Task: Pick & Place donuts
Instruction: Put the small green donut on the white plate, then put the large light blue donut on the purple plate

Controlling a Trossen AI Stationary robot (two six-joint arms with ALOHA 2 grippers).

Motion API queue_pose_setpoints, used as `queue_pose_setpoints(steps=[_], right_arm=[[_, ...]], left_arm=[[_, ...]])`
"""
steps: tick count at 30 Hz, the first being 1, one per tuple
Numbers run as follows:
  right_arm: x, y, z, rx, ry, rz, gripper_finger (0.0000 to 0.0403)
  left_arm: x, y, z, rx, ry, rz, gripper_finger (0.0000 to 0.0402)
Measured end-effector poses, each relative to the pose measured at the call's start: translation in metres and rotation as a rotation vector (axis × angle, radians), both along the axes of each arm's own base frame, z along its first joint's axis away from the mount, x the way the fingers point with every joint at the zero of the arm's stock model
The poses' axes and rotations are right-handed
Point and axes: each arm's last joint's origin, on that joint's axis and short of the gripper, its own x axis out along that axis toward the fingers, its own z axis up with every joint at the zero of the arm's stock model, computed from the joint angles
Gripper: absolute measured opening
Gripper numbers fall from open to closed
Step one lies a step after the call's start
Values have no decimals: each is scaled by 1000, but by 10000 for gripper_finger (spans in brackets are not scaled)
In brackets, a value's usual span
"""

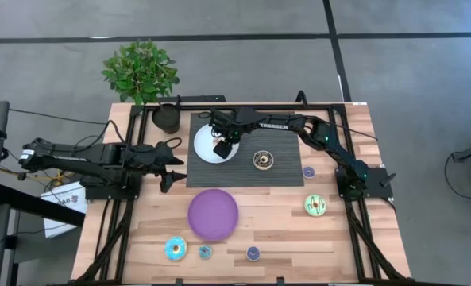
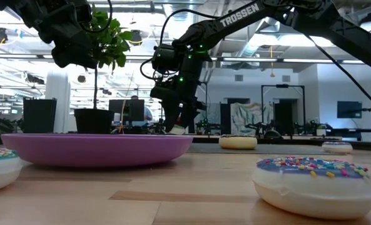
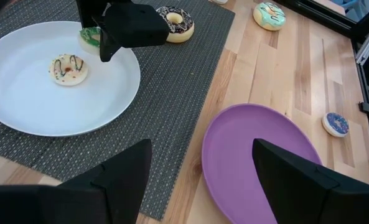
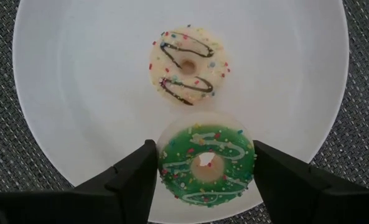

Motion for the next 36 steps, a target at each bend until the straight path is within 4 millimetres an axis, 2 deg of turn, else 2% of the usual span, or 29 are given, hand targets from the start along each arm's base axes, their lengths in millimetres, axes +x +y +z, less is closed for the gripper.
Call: queue_pose_setpoints(steps=[6,21,24,31,33,36], right_arm=[[0,0,0,1,4,1,248],[2,0,1,-12,-23,12,319],[-1,-2,10,-16,-29,13,322],[-16,3,49,-34,-47,-4,322],[-19,8,54,-78,-50,10,321],[-27,21,49,-106,-68,14,310]], left_arm=[[0,0,0,0,0,0,272],[0,0,0,1,0,0,272],[0,0,0,1,0,0,272],[0,0,0,7,0,8,272],[0,0,0,6,-1,8,272],[0,0,0,6,-1,9,272]])
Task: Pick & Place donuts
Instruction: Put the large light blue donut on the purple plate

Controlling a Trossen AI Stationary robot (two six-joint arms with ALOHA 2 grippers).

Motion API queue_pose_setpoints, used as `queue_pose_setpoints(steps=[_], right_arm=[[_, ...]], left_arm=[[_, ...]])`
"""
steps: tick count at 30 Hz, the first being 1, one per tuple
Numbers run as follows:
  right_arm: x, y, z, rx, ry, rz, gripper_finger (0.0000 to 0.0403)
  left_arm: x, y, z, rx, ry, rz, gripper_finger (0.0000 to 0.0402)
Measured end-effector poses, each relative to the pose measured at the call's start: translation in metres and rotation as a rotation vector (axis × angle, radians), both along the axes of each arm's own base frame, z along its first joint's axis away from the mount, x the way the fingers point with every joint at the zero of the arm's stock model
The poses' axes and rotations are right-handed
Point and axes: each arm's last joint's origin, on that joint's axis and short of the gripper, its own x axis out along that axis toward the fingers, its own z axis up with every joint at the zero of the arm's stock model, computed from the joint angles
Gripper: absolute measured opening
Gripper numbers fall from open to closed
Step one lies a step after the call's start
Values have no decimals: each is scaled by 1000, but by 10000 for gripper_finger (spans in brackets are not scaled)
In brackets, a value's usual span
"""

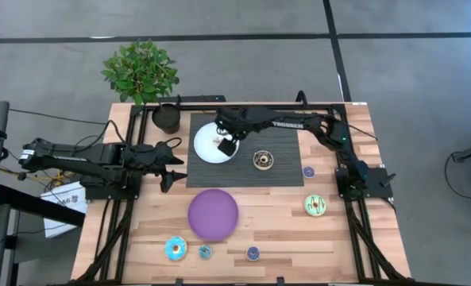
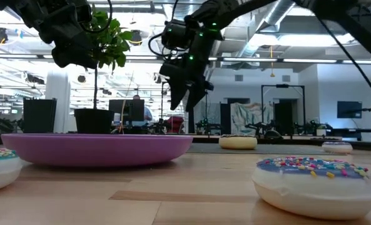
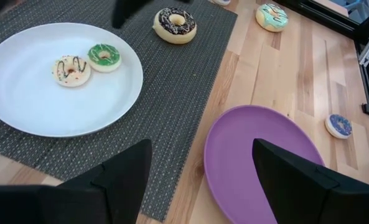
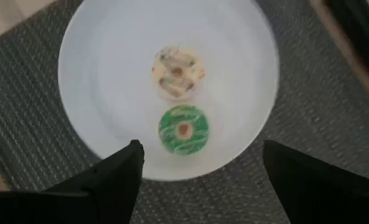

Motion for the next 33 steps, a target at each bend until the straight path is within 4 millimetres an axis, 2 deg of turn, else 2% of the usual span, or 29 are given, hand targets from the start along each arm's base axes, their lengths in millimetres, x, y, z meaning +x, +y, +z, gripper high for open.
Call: queue_pose_setpoints(steps=[3,9,14,17,21,25,29,33], right_arm=[[-17,17,-8,-13,-63,-48,291],[-77,65,-2,-73,-239,-101,237],[-131,107,0,-87,-393,-35,170],[-164,125,-6,-59,-450,6,124],[-208,140,-16,-16,-476,42,64],[-239,148,-17,9,-520,86,15],[-256,150,-15,13,-486,117,7],[-264,152,-9,-33,-487,198,7]], left_arm=[[0,0,0,0,-1,0,272],[0,0,0,1,-1,3,272],[1,2,2,29,-30,50,272],[5,1,2,22,-27,57,272],[21,-7,4,0,9,63,272],[44,-22,8,78,71,54,272],[68,-37,14,146,150,57,272],[87,-56,22,146,266,12,272]])
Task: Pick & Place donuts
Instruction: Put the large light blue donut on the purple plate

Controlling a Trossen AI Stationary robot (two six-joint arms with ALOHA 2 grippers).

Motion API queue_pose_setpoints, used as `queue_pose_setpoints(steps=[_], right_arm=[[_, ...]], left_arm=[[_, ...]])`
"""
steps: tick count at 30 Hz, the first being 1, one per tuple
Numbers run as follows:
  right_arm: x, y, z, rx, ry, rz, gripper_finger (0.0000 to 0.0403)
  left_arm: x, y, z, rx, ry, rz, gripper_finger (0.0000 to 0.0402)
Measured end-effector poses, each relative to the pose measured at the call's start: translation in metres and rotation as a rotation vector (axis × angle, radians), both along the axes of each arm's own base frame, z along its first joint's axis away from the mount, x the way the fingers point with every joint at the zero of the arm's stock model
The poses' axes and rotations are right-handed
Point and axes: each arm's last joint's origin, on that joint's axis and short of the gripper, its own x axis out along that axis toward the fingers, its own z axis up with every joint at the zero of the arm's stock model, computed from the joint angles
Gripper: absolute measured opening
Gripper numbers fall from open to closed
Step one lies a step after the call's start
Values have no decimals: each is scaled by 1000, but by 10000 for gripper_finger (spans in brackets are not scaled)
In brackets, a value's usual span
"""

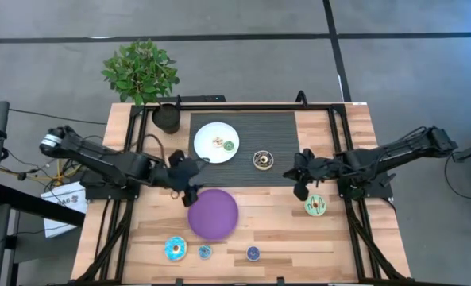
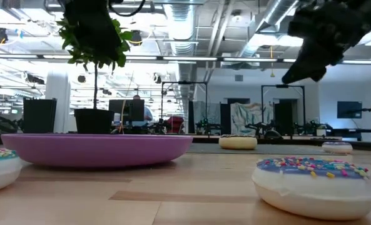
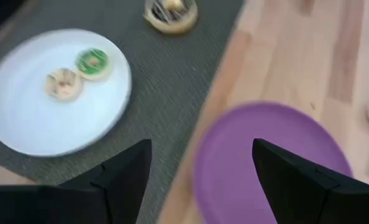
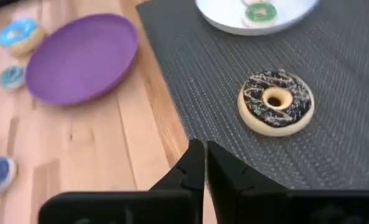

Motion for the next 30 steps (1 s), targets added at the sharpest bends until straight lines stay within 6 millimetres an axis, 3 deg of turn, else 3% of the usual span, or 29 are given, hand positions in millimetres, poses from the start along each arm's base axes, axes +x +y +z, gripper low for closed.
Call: queue_pose_setpoints(steps=[9,16,23,30], right_arm=[[-12,1,4,-82,29,75,2],[-15,0,0,-89,75,76,2],[-15,0,0,-89,76,77,1],[-15,-1,0,-89,73,75,0]], left_arm=[[11,-53,10,-44,338,-121,272],[-9,-91,-5,-59,325,-69,272],[-24,-108,-16,-105,327,-17,272],[-20,-117,-34,-53,395,-19,272]])
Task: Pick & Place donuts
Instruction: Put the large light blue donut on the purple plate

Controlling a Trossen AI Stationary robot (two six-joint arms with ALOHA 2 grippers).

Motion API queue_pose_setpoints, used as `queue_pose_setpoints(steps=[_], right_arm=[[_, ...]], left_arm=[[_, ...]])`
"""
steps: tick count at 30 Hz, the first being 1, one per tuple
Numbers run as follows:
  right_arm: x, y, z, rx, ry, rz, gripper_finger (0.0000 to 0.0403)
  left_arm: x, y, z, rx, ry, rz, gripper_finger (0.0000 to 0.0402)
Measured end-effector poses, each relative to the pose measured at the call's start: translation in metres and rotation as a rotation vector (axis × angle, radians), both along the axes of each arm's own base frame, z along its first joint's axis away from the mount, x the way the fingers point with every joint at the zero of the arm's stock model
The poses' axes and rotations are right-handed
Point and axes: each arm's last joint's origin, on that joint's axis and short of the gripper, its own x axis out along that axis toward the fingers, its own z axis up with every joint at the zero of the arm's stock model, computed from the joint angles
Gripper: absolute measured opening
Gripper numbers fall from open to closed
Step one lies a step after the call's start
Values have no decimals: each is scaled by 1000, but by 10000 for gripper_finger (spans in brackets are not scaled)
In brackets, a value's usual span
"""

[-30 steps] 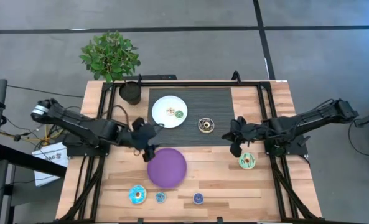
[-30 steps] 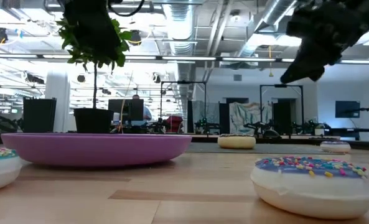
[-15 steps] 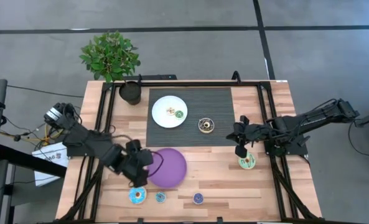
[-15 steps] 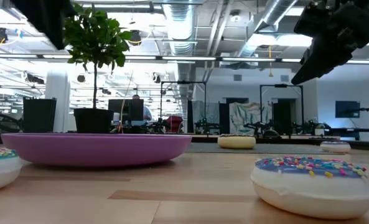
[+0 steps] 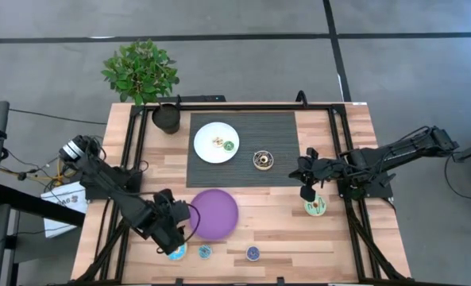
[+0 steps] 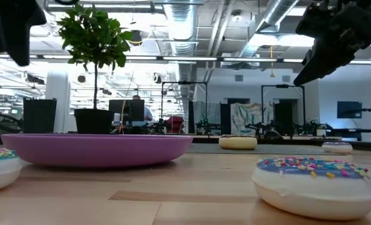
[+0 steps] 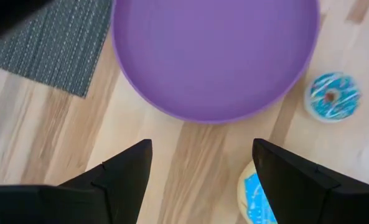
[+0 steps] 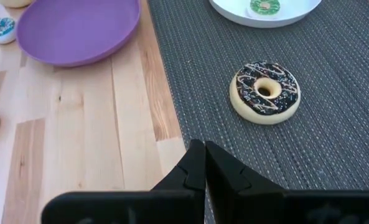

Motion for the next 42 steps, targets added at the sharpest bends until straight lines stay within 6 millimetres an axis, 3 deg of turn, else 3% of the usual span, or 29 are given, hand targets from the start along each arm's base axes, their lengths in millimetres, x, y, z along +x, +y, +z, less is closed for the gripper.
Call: queue_pose_setpoints(steps=[13,24,42], right_arm=[[0,0,0,25,-7,-25,0],[2,0,2,30,-31,-25,0],[2,0,2,30,-29,-25,0]], left_arm=[[18,-30,-51,-26,145,-183,272],[7,-44,-53,-88,190,-226,272],[9,-46,-56,-103,212,-291,272]])
